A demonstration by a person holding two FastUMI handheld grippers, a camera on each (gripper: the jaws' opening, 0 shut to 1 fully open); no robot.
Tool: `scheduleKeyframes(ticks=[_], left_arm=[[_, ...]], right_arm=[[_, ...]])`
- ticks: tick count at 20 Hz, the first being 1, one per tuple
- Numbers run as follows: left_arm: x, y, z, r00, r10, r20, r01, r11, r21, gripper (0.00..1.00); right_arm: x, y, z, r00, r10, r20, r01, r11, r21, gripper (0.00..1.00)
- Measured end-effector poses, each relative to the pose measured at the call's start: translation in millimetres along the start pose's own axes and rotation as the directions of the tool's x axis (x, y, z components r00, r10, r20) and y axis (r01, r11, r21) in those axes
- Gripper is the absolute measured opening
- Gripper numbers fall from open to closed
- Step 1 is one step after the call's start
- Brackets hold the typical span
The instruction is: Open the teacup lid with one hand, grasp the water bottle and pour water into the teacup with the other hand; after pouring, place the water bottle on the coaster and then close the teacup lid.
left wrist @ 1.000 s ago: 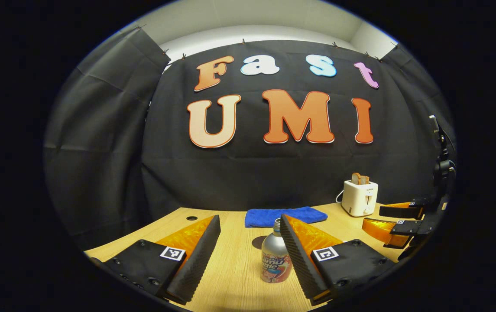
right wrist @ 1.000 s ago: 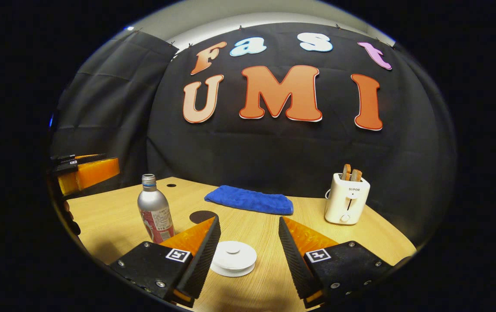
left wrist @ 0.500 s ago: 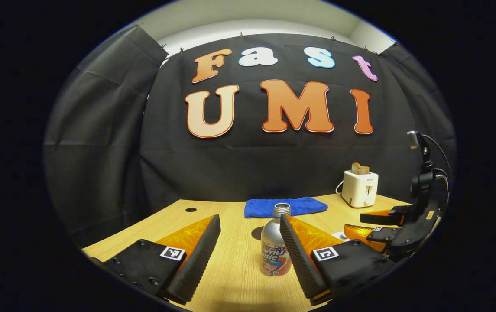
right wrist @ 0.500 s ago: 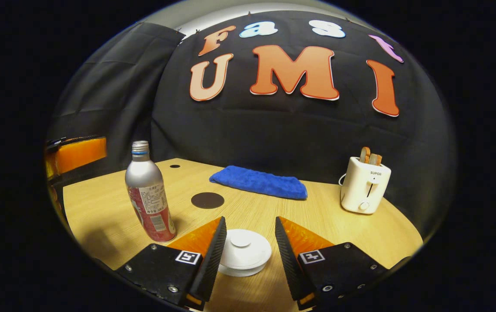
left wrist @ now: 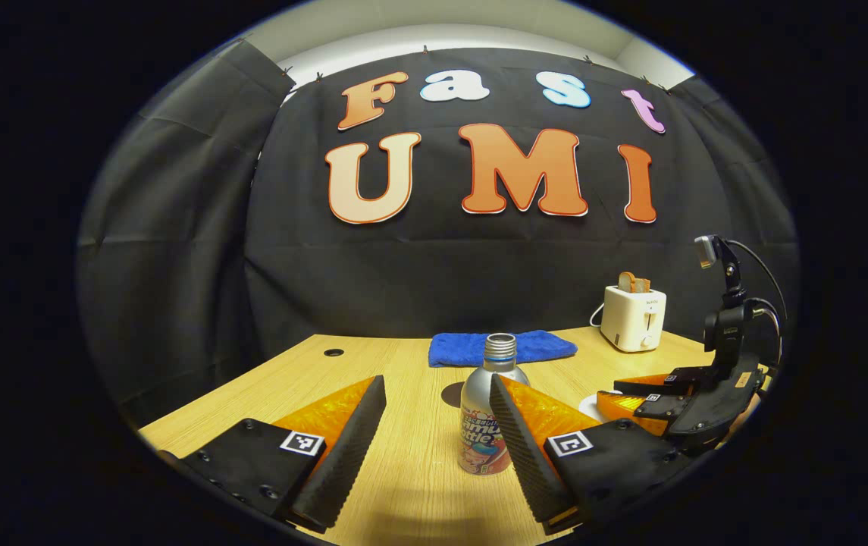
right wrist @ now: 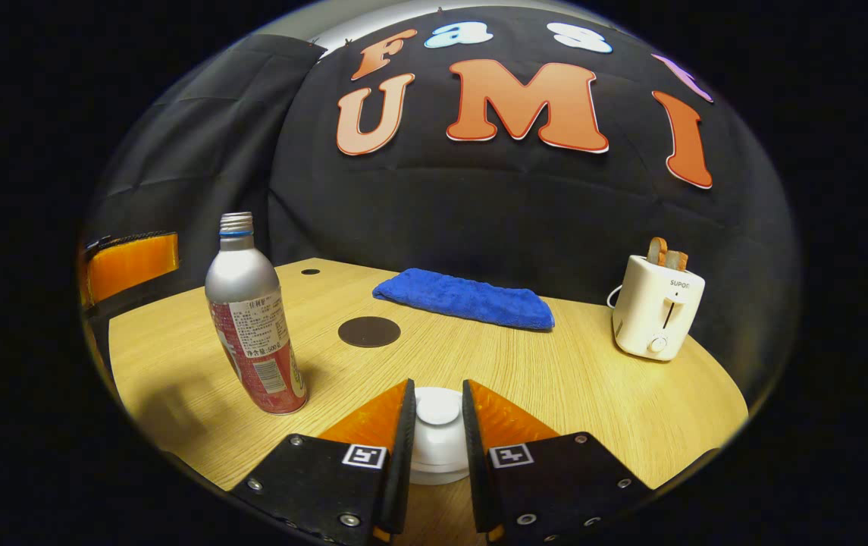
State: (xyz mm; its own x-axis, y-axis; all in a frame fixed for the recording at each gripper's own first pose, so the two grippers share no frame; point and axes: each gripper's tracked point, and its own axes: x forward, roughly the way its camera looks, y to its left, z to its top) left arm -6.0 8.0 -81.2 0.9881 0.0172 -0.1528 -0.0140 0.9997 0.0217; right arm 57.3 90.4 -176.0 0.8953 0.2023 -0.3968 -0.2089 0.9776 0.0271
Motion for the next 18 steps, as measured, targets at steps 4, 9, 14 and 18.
scheduleKeyframes(ticks=[4, 9, 14, 18], left_arm=[[5, -8, -8, 0.999, -0.038, 0.006, 0.038, 0.999, -0.018, 0.92], [12, -21, -31, 0.997, -0.075, -0.031, 0.074, 0.997, -0.022, 0.89], [23, -41, -52, 0.989, -0.133, -0.06, 0.132, 0.991, -0.035, 0.89], [35, -50, -74, 0.982, -0.138, -0.131, 0.132, 0.99, -0.049, 0.85]], right_arm=[[-1, 1, 0, 1.0, 0.018, -0.008, -0.018, 0.999, 0.029, 0.24], [-13, -19, 17, 0.999, -0.032, 0.036, 0.029, 0.997, 0.071, 0.24], [-36, -44, 35, 0.993, -0.078, 0.086, 0.071, 0.994, 0.081, 0.23], [-53, -70, 34, 0.987, -0.134, 0.093, 0.128, 0.989, 0.07, 0.23]])
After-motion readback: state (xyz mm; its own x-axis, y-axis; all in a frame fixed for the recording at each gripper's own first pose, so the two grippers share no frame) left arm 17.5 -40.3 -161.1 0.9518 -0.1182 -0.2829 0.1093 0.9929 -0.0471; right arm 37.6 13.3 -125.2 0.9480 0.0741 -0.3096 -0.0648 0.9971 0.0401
